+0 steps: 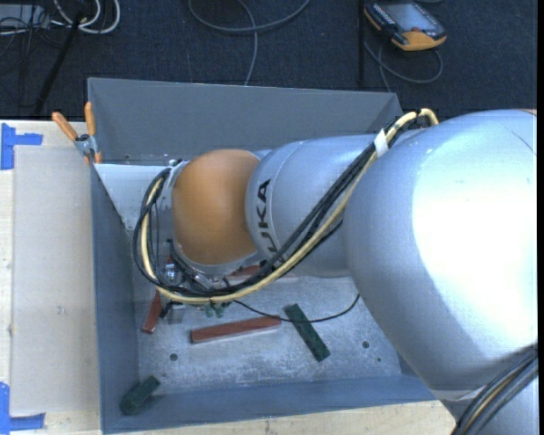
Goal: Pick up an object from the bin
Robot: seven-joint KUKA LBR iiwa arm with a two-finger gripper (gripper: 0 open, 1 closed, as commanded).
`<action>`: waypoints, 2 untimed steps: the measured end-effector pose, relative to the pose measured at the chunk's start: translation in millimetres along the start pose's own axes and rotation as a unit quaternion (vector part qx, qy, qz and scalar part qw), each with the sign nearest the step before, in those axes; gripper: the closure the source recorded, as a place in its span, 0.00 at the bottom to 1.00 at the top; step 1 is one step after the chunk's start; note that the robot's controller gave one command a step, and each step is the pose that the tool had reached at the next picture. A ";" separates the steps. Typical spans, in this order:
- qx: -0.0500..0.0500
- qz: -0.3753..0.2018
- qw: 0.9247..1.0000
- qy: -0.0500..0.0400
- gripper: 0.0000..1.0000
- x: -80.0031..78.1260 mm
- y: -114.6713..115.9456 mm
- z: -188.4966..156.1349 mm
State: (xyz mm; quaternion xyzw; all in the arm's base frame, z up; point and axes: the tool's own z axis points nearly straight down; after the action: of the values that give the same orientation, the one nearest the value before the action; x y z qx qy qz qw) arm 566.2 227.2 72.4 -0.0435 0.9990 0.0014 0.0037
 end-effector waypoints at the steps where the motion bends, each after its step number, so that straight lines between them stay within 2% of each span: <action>1: 0.000 0.012 1.000 0.001 1.00 17.6 8.3 -70.5; 2: 0.000 -0.174 0.985 0.002 1.00 34.7 13.4 -131.7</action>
Offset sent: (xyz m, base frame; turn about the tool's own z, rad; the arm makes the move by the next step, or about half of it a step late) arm -0.0196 0.0056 0.0663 0.0246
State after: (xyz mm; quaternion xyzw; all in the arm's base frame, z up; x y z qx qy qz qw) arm 529.5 237.2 203.9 -0.2168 0.9762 0.0007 0.0019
